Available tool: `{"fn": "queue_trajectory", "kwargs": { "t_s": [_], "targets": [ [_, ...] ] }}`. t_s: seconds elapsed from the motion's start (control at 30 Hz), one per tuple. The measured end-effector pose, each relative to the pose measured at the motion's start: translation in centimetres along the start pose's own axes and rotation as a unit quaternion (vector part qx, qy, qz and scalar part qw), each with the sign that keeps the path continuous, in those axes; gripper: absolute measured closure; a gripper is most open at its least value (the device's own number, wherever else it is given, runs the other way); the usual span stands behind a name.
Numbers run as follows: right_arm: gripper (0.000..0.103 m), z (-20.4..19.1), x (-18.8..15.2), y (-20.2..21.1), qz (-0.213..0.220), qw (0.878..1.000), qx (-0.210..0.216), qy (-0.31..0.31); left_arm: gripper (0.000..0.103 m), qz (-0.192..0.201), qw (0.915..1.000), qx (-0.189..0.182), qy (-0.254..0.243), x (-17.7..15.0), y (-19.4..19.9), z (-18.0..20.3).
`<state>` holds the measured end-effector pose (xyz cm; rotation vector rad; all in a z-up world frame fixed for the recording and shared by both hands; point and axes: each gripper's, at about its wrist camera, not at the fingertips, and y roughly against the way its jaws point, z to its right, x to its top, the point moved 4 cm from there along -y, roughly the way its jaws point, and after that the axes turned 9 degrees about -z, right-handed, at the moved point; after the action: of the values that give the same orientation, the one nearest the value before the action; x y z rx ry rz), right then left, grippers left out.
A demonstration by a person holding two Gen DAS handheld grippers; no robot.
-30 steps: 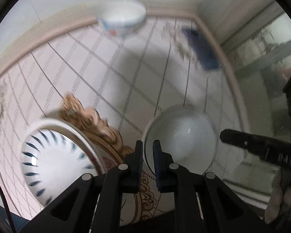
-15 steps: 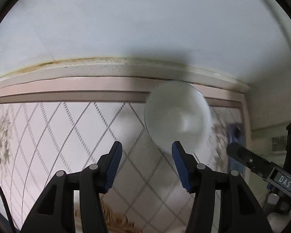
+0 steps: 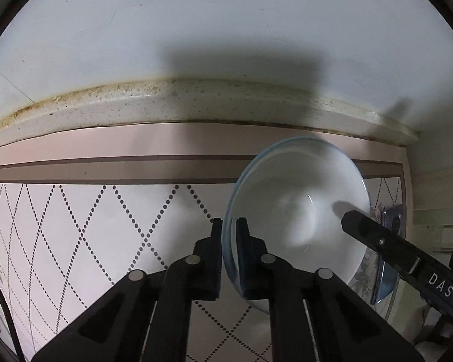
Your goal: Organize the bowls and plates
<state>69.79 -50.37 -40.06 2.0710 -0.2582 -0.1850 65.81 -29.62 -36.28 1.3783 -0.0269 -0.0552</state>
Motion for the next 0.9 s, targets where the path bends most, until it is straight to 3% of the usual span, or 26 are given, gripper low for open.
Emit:
{"fn": "queue_trajectory", "kwargs": {
  "t_s": [0.27, 0.47, 0.9],
  "targets": [
    [0.091, -0.6, -1.3, 0.9, 0.005, 1.000, 0.000, 0.008, 0.096, 0.017, 0.9997, 0.009, -0.013, -2.1, 2.2, 1.3],
    [0.091, -1.5, -3.8, 3.5, 0.013, 1.000, 0.012, 0.017, 0.096, 0.039, 0.9989, 0.007, -0.024, -5.6, 5.4, 2.5],
    [0.091, -2.9, -14.8, 9.8, 0.037, 0.999, 0.014, 0.026, 0.096, 0.053, 0.9967, -0.008, -0.061, -15.3, 10.8, 3.3]
  ]
}}
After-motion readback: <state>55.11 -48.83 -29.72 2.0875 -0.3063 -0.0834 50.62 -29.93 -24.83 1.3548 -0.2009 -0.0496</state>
